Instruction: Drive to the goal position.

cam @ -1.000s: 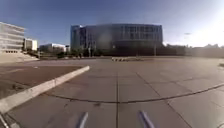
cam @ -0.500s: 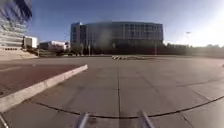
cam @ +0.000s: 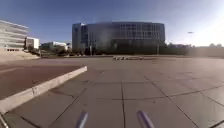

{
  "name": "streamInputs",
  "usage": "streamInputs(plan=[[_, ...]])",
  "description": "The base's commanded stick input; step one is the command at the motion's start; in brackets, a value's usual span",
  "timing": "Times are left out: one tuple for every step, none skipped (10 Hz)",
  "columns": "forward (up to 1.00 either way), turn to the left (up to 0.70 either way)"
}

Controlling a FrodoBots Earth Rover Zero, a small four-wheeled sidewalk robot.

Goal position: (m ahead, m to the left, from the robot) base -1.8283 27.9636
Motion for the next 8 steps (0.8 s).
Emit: streamInputs(plan=[[0.7,0.0],[0.7,0.0],[0.7,0.0],[0.7,0.0],[0.7,0.0],[0.7,0.0],[0.7,0.0],[0.7,0.0]])
